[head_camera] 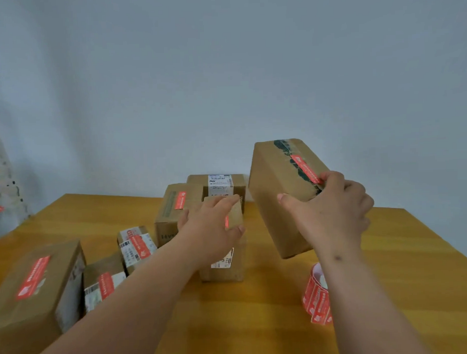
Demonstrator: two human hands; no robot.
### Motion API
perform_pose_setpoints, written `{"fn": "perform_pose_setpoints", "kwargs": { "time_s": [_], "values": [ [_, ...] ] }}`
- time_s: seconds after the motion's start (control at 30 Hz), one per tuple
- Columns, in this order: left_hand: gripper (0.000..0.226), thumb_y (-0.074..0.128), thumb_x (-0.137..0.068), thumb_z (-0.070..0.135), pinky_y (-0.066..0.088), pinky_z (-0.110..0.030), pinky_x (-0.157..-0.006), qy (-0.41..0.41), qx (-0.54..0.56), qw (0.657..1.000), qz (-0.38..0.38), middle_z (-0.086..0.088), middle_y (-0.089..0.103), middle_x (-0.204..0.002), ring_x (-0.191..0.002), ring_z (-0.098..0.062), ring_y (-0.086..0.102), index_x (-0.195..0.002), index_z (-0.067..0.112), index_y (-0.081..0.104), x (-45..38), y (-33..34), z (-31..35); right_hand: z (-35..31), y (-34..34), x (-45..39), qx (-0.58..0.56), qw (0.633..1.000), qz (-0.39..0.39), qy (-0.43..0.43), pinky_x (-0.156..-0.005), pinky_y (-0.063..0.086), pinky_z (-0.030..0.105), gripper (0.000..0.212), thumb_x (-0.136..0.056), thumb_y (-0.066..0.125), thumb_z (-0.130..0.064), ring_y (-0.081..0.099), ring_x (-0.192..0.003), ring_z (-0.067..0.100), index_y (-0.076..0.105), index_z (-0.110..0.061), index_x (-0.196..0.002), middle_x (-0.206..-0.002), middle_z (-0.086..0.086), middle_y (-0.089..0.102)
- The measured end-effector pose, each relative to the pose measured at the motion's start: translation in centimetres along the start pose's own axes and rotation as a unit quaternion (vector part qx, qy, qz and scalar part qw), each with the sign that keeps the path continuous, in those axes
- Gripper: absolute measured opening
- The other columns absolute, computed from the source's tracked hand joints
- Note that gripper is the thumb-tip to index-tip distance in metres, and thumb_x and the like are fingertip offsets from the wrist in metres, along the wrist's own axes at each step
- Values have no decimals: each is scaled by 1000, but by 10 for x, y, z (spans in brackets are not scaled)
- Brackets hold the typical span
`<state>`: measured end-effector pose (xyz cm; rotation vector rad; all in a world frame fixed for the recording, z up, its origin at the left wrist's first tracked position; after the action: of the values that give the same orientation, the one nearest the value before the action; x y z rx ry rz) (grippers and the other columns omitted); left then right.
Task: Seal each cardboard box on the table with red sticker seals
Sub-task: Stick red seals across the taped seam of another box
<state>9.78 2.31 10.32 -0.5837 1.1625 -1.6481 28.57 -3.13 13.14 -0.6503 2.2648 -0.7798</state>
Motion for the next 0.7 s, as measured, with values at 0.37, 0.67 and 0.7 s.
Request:
{"fn": "perform_pose_setpoints", "kwargs": {
  "time_s": [0.37, 0.67, 0.7],
  "values": [
    [54, 48, -94, 43, 33, -52, -110, -64, 54, 996, 5, 2, 49, -141, -123, -23, 50, -145, 36, 34, -88, 3, -51, -1, 89, -31, 135, 979, -141, 52, -111, 14, 60, 67, -88, 49, -57, 5, -144, 38, 33, -23, -143, -157, 9, 12],
    [49, 50, -97, 34, 37, -38, -106, -119, 179, 976, 36, -9, 42, -147, -127, -26, 44, -143, 19, 41, -148, -30, -90, -93, 145, -65, -175, 946, -272, 11, -84, 44, 33, 50, -95, 47, -26, 49, -114, 26, 34, -18, -142, -136, 8, 46],
    [50, 49, -97, 33, 36, -38, -106, -129, 157, 979, 30, -11, 41, -147, -129, -27, 43, -144, 16, 40, -155, -31, -94, -96, 161, -71, -168, 940, -296, 39, -74, 45, 32, 48, -93, 48, -24, 54, -102, 25, 37, -14, -138, -128, 11, 52]
  ]
}}
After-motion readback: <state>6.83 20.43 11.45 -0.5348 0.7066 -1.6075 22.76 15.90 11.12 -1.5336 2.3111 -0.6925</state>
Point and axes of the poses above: each hand's wrist, its own x-axis away from the middle knuckle, its own y-axis out of the palm, z = x × y, the point moved 2 cm from there along -x, towards the middle knuckle
